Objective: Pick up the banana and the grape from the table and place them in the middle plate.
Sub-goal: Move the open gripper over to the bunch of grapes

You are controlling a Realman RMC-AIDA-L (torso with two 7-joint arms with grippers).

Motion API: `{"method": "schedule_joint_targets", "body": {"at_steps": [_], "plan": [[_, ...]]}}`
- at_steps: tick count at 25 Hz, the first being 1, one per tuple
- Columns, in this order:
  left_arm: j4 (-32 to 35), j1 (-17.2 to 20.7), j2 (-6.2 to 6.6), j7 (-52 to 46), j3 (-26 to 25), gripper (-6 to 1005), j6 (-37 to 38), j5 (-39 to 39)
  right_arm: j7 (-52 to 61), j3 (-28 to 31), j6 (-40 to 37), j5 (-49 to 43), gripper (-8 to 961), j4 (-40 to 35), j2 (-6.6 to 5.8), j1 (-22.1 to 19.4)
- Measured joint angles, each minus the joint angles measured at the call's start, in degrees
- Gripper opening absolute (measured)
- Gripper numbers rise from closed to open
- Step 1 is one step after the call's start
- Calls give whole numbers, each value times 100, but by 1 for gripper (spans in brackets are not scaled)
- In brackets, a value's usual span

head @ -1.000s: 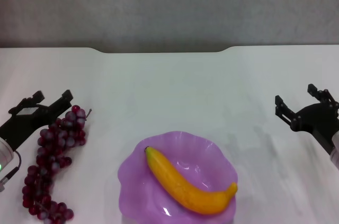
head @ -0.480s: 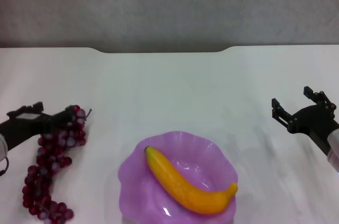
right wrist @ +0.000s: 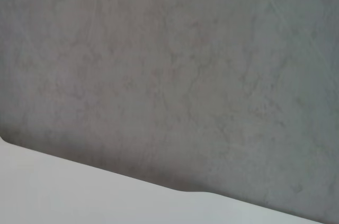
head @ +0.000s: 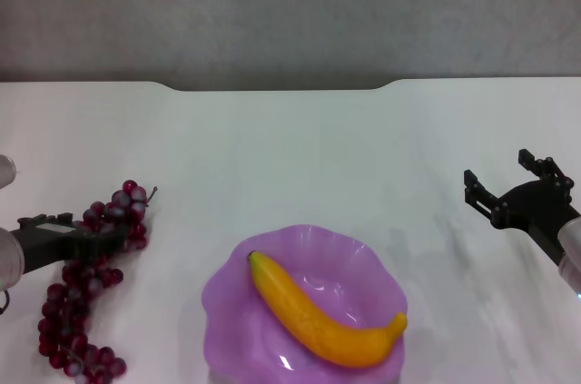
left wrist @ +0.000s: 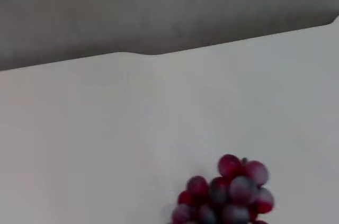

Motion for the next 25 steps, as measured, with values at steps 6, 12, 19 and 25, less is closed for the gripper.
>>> {"method": "schedule_joint_targets", "body": {"at_steps": [6, 12, 19, 25], "plan": [[10, 104, -9, -80, 96, 891, 385, 165, 31, 2, 0, 0, 877, 0, 0, -2], [38, 162, -5, -77, 405, 891, 415, 184, 35, 28, 0, 0, 877, 0, 0, -7], [-142, 118, -9, -70, 549, 891, 741, 192, 38, 5, -34, -1, 877, 4, 0, 13], [-560, -50, -11, -112, 641, 887, 1021, 198, 38, 0, -34, 0, 878, 2, 0, 26]]}}
